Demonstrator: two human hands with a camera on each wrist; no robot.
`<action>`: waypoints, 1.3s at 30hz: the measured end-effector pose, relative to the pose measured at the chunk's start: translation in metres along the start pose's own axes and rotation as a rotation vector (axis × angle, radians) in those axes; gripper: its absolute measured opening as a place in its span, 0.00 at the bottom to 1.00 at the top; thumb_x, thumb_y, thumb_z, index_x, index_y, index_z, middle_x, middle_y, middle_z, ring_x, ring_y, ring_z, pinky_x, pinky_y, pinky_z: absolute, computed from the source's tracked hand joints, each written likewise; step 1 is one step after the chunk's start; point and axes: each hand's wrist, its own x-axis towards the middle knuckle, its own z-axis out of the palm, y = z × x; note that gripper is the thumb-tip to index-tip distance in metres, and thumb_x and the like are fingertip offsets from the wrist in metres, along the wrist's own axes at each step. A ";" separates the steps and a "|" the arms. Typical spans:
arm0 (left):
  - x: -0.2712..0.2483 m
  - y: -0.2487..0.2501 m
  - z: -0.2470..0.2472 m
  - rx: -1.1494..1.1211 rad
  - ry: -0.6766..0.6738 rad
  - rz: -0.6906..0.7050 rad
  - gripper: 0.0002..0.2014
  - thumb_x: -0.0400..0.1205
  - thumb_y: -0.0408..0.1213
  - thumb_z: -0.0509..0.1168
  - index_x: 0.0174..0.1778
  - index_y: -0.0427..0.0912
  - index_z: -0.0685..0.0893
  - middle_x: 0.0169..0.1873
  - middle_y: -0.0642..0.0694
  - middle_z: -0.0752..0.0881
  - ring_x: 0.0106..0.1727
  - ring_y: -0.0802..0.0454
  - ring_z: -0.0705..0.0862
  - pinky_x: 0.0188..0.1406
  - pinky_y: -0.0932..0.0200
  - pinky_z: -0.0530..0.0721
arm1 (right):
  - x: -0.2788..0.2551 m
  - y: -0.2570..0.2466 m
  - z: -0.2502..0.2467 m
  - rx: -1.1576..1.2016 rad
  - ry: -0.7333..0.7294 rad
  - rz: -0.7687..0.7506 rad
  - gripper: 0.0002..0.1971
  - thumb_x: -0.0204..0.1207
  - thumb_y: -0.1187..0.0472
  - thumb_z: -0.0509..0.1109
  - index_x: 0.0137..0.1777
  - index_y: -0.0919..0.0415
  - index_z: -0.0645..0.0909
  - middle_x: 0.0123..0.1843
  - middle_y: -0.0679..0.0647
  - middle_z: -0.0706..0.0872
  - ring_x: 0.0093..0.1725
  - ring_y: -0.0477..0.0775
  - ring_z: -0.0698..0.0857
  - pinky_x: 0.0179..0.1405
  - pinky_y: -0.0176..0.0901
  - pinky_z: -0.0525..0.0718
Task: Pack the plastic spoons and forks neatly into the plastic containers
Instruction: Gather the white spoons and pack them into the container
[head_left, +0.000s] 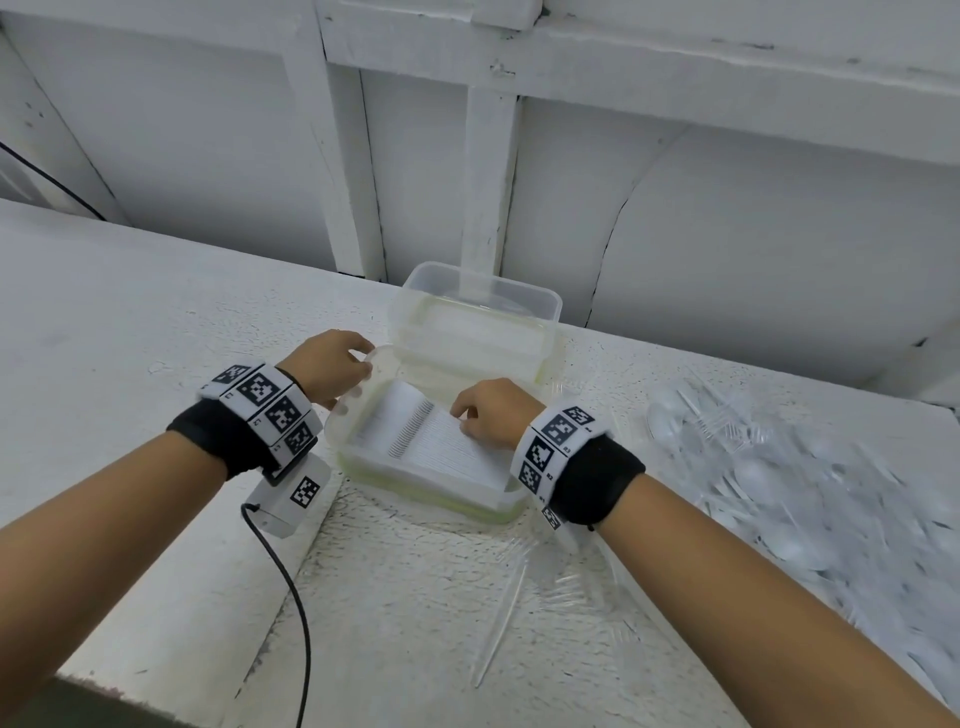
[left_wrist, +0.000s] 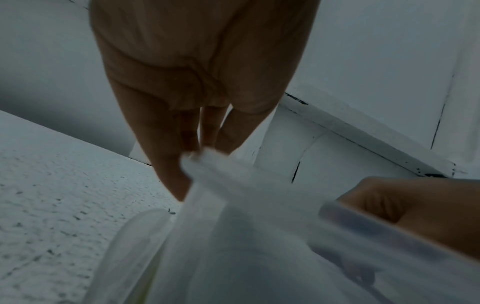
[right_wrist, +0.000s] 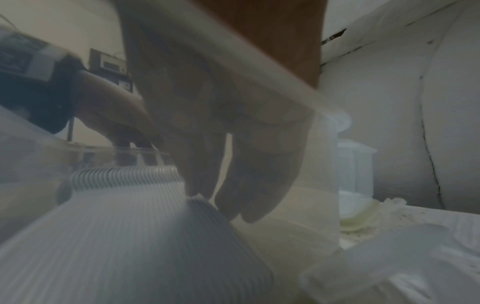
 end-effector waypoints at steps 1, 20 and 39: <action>0.000 0.000 0.000 -0.005 -0.002 0.000 0.15 0.84 0.31 0.58 0.67 0.39 0.76 0.51 0.40 0.84 0.44 0.47 0.84 0.33 0.51 0.88 | 0.000 0.000 0.000 -0.004 -0.003 0.001 0.17 0.82 0.64 0.62 0.70 0.61 0.76 0.69 0.56 0.79 0.68 0.55 0.76 0.63 0.39 0.71; -0.022 0.015 -0.009 0.241 0.178 0.181 0.16 0.84 0.38 0.58 0.67 0.40 0.78 0.60 0.41 0.84 0.62 0.44 0.79 0.58 0.56 0.72 | -0.072 0.012 -0.023 0.004 0.321 -0.052 0.17 0.83 0.60 0.60 0.69 0.60 0.77 0.62 0.57 0.82 0.62 0.53 0.80 0.62 0.40 0.73; -0.138 0.152 0.206 0.449 -0.499 0.958 0.14 0.85 0.38 0.58 0.64 0.42 0.82 0.60 0.44 0.83 0.59 0.49 0.81 0.54 0.65 0.72 | -0.300 0.165 0.048 -0.051 0.307 0.510 0.15 0.81 0.56 0.63 0.67 0.53 0.80 0.60 0.54 0.80 0.60 0.54 0.78 0.57 0.41 0.74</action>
